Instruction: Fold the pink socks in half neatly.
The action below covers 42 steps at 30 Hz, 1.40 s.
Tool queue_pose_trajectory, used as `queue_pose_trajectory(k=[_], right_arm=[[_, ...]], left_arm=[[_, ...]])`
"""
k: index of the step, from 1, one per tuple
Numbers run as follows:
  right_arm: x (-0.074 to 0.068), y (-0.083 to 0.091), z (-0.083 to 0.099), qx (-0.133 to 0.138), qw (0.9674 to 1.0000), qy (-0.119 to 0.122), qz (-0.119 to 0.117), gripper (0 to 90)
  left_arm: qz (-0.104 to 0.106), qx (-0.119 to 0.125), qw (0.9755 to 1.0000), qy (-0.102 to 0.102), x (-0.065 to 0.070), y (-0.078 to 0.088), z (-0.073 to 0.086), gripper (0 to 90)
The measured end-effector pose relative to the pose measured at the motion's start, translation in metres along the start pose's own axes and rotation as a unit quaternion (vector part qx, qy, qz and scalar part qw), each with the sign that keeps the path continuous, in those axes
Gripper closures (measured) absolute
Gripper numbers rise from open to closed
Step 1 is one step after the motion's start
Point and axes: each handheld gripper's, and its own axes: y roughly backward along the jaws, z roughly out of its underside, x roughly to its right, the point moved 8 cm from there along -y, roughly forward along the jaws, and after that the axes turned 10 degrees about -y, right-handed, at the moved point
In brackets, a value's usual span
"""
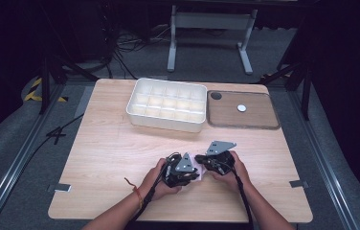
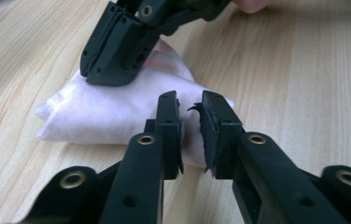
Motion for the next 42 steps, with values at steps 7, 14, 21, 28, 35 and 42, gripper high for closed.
queue_pose_trajectory(k=[7,14,21,28,35,42], right_arm=[[-0.002,-0.001,0.001,-0.001,1.0000,0.000,0.002,89.4],[-0.001,-0.001,0.001,0.000,1.0000,-0.001,-0.001,89.9],[0.002,-0.001,0.002,0.002,0.9999,-0.015,-0.008,90.0],[0.001,-0.001,0.002,0.001,0.9999,-0.013,-0.007,90.0],[0.001,-0.001,0.002,-0.002,0.9999,-0.010,-0.006,90.0],[0.002,-0.001,0.003,-0.003,0.9999,-0.012,-0.007,90.0]], left_arm=[[-0.005,-0.017,0.9995,-0.026,0.006,-0.004,-0.003,82.1],[-0.009,-0.018,0.9993,-0.030,0.003,0.000,-0.004,89.0],[-0.025,0.017,0.9993,-0.023,-0.005,0.003,-0.017,89.2],[-0.020,-0.008,0.9992,-0.033,-0.003,-0.014,-0.017,89.8],[-0.017,-0.005,0.9991,-0.038,0.002,-0.018,-0.012,90.0],[-0.015,-0.013,0.9978,-0.064,0.010,-0.021,-0.012,90.0]])
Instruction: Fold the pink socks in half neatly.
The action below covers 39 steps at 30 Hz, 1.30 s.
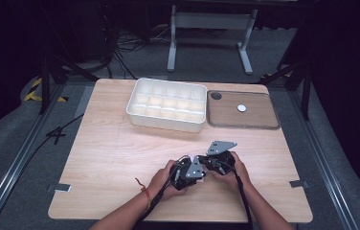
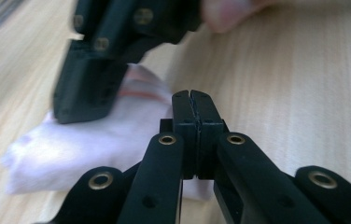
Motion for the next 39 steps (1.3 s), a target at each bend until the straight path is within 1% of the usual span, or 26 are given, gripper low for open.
queue_pose_trajectory(k=[1,3,4,5,6,7,8,9,11,12,13,14,15,16,18,19,20,22,23,24,26,28,30,33,36,39], right_arm=[[0.000,0.000,0.000,0.000,1.0000,0.000,0.001,90.0],[0.000,0.000,0.000,0.002,1.0000,0.001,0.003,90.0],[0.000,0.000,0.000,0.001,1.0000,0.001,0.003,90.0],[0.000,0.000,0.000,0.001,1.0000,0.001,0.003,90.0],[0.000,0.000,0.000,0.002,1.0000,0.000,0.003,90.0],[0.000,0.000,0.000,0.003,1.0000,-0.001,0.001,90.0],[0.000,0.000,0.000,0.002,1.0000,-0.004,0.001,90.0],[0.001,0.000,0.000,0.003,1.0000,-0.004,0.001,90.0],[0.001,0.000,0.000,0.003,1.0000,-0.006,0.001,90.0],[0.001,0.000,0.000,0.003,1.0000,-0.009,-0.001,90.0],[0.001,0.000,0.000,0.003,1.0000,-0.009,-0.001,90.0],[0.001,0.000,0.000,0.004,0.9999,-0.010,-0.001,90.0],[0.000,0.001,-0.001,0.006,0.9999,-0.014,-0.002,90.0],[0.000,0.001,-0.001,0.007,0.9998,-0.017,-0.002,90.0],[0.000,0.001,-0.002,0.008,0.9999,-0.015,-0.001,90.0],[0.000,0.002,-0.003,0.008,0.9999,-0.012,-0.002,90.0],[-0.001,0.002,-0.003,0.008,0.9999,-0.012,0.001,90.0],[-0.001,0.003,-0.004,0.009,0.9999,-0.008,0.000,89.7],[-0.002,0.003,-0.004,0.008,0.9999,-0.007,0.000,89.4],[-0.002,0.003,-0.004,0.009,0.9999,-0.007,0.001,88.5],[-0.003,0.004,-0.005,0.008,1.0000,-0.004,0.001,87.1],[-0.004,0.005,-0.006,0.007,1.0000,0.000,0.003,85.2],[-0.005,0.005,-0.007,0.009,1.0000,0.000,0.003,82.1],[-0.006,0.007,-0.009,0.013,0.9999,0.001,0.003,78.8],[-0.008,0.010,-0.011,0.017,0.9998,0.001,0.003,74.2],[-0.008,0.012,-0.014,0.020,0.9998,0.002,0.005,70.0]], left_arm=[[-0.001,-0.003,1.0000,-0.007,0.000,0.000,-0.001,90.0],[0.004,-0.005,1.0000,0.001,0.000,0.000,-0.001,90.0],[0.009,0.002,0.9999,0.011,0.000,0.000,0.000,90.0],[0.011,0.006,0.9998,0.015,-0.001,0.000,0.000,90.0],[0.012,0.007,0.9998,0.016,0.000,0.000,0.001,90.0],[0.009,0.010,0.9998,0.012,-0.001,0.000,0.001,90.0],[0.010,0.011,0.9998,0.015,-0.001,0.000,0.001,90.0],[0.011,0.004,0.9998,0.017,-0.001,0.001,0.001,90.0],[0.012,0.005,0.9997,0.019,-0.001,0.001,0.001,90.0],[0.015,0.013,0.9994,0.027,-0.002,0.002,0.000,90.0],[0.015,0.013,0.9994,0.027,-0.002,0.002,0.000,90.0],[0.016,0.018,0.9992,0.032,-0.003,0.005,0.000,90.0],[0.021,0.033,0.9985,0.038,-0.004,0.007,-0.002,89.8],[0.025,0.040,0.9978,0.047,-0.004,0.009,-0.002,89.5],[0.022,0.052,0.9969,0.054,-0.008,0.018,-0.001,87.2],[0.019,0.050,0.9969,0.057,-0.010,0.024,0.001,87.0],[0.017,0.048,0.9972,0.054,-0.012,0.026,0.002,85.8],[0.016,0.052,0.9967,0.059,-0.014,0.035,0.003,85.1],[0.012,0.051,0.9970,0.057,-0.015,0.040,0.005,84.3],[0.008,0.051,0.9969,0.059,-0.016,0.044,0.006,83.2],[0.004,0.050,0.9969,0.061,-0.017,0.054,0.011,80.2],[-0.003,0.042,0.9970,0.065,-0.019,0.064,0.018,76.6],[-0.001,0.040,0.9961,0.079,-0.020,0.072,0.027,73.8],[-0.007,0.027,0.9964,0.080,-0.022,0.080,0.040,71.5],[-0.012,0.020,0.9958,0.089,-0.023,0.087,0.052,69.2],[-0.017,0.011,0.9958,0.090,-0.024,0.093,0.062,66.2]])
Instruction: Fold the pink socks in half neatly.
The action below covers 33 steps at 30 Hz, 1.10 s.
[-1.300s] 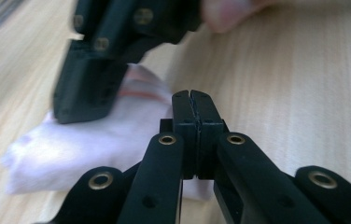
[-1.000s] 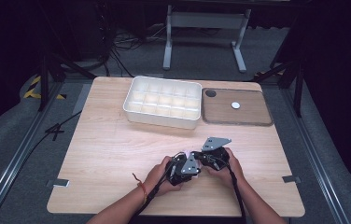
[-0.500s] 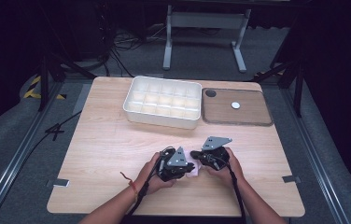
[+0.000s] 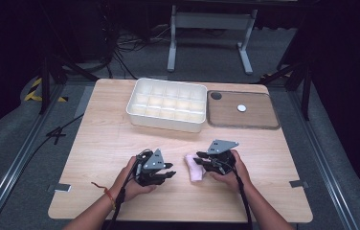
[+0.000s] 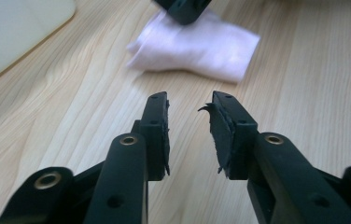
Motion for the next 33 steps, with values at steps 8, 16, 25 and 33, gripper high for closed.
queue_pose_trajectory(k=[8,16,25,33], right_arm=[[0.001,0.009,-0.004,0.004,0.9998,-0.016,0.005,52.3],[-0.005,0.016,-0.010,0.006,0.9996,-0.024,0.014,34.2],[-0.006,0.005,0.001,-0.028,0.9988,-0.030,0.026,28.6],[0.001,-0.009,0.014,-0.057,0.9969,-0.050,0.022,24.4]], left_arm=[[-0.017,-0.025,0.9994,0.016,-0.007,0.016,0.029,55.7],[-0.030,-0.051,0.9971,0.048,-0.013,0.032,0.063,42.7],[-0.027,-0.059,0.9954,0.070,-0.011,0.045,0.096,34.1],[-0.034,-0.044,0.9954,0.078,-0.012,0.053,0.105,33.3]])
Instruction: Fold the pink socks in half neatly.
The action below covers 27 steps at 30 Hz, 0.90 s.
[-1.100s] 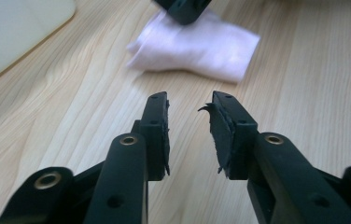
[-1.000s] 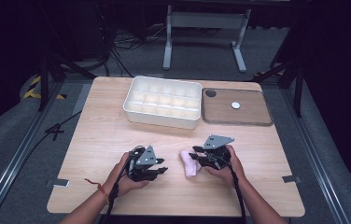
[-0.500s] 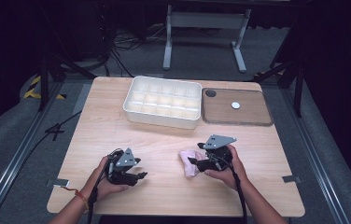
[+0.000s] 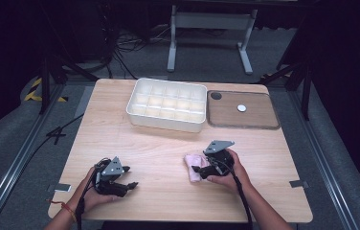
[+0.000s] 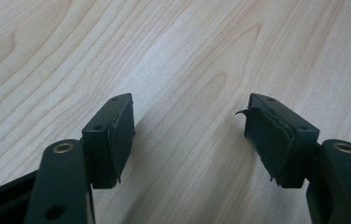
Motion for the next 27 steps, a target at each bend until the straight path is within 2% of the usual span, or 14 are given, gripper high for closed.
queue_pose_trajectory(k=[4,8,11,16,19,22,25,27], right_arm=[[0.002,-0.007,0.002,-0.006,0.9998,-0.013,-0.014,22.3],[0.002,-0.012,0.004,-0.011,0.9984,-0.034,-0.045,25.9],[0.000,-0.012,0.005,-0.017,0.9966,-0.038,-0.072,35.1],[-0.005,-0.013,0.003,-0.027,0.9952,-0.030,-0.089,44.9],[-0.006,-0.012,0.004,-0.027,0.9933,-0.035,-0.107,52.8],[-0.008,-0.011,0.003,-0.027,0.9930,-0.028,-0.112,60.1],[-0.009,-0.010,0.002,-0.023,0.9928,-0.028,-0.114,60.0],[-0.008,-0.010,0.002,-0.022,0.9929,-0.031,-0.112,53.8]], left_arm=[[-0.001,0.006,1.0000,0.001,0.000,0.000,0.001,32.8],[-0.001,0.008,1.0000,0.000,0.000,0.000,0.001,32.5],[-0.002,0.010,0.9999,0.000,0.000,-0.001,0.001,32.4],[-0.002,0.014,0.9999,-0.001,0.001,-0.001,0.001,31.6],[-0.002,0.016,0.9999,-0.001,0.001,-0.001,0.001,31.4],[-0.003,0.018,0.9998,-0.001,0.001,-0.002,0.001,31.2],[-0.004,0.019,0.9998,0.001,0.002,-0.002,0.001,31.1],[-0.003,0.020,0.9998,0.000,0.001,-0.002,0.001,30.9]])
